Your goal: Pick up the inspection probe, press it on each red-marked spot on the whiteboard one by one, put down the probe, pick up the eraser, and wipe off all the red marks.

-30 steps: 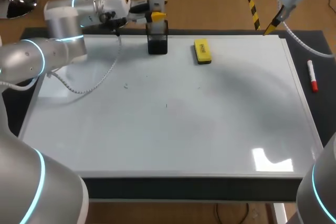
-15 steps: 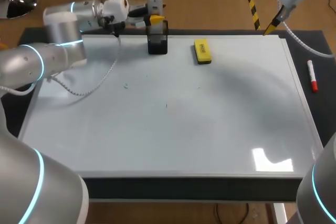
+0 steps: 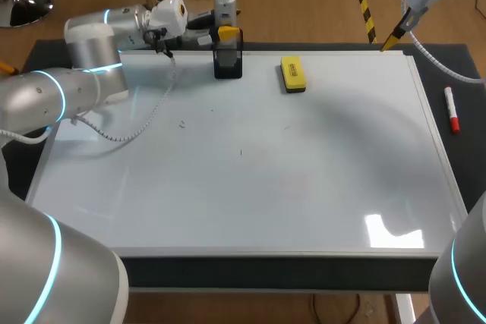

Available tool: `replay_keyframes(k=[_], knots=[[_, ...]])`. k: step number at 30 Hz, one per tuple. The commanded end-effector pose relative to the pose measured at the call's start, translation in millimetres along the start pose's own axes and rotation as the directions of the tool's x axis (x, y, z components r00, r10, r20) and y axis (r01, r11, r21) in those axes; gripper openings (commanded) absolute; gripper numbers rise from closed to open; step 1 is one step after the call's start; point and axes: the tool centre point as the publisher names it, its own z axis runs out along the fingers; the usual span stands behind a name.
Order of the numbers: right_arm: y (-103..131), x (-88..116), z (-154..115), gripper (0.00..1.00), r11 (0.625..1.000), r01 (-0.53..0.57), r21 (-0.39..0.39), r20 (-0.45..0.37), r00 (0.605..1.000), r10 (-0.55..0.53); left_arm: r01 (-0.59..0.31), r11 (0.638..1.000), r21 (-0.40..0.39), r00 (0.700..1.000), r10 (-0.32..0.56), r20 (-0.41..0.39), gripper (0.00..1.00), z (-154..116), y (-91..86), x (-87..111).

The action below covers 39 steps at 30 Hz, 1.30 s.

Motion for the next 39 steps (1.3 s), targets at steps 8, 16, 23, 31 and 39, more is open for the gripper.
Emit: replay_keyframes(k=[8, 16, 23, 31, 39], knots=[[-0.3, -0.4, -0.5, 1.0, 1.0, 0.002, 0.002, -0.005, 1.0, -0.002, 0.003, 1.0, 0.003, 1.0, -0.003, 0.006, 0.0, 1.1, 5.0, 1.6], [-0.3, -0.4, -0.5, 1.0, 1.0, 0.002, 0.002, -0.005, 1.0, -0.002, 0.006, 1.0, 0.004, 1.0, -0.006, 0.001, 0.0, 2.1, 6.2, 2.9], [-0.3, -0.4, -0.5, 1.0, 1.0, 0.002, 0.002, -0.005, 1.0, -0.002, 0.006, 1.0, -0.001, 1.0, -0.006, 0.001, 0.6, 2.7, 6.5, 4.4], [-0.3, -0.4, -0.5, 1.0, 1.0, 0.002, 0.002, -0.005, 1.0, -0.002, 0.003, 1.0, -0.002, 1.0, -0.003, 0.005, 1.0, 2.8, 3.4, 6.9], [-0.3, -0.4, -0.5, 1.0, 1.0, 0.002, 0.002, -0.005, 1.0, -0.002, -0.017, 1.0, -0.014, 1.0, 0.017, 0.008, 1.0, 5.6, -10.5, 13.8]])
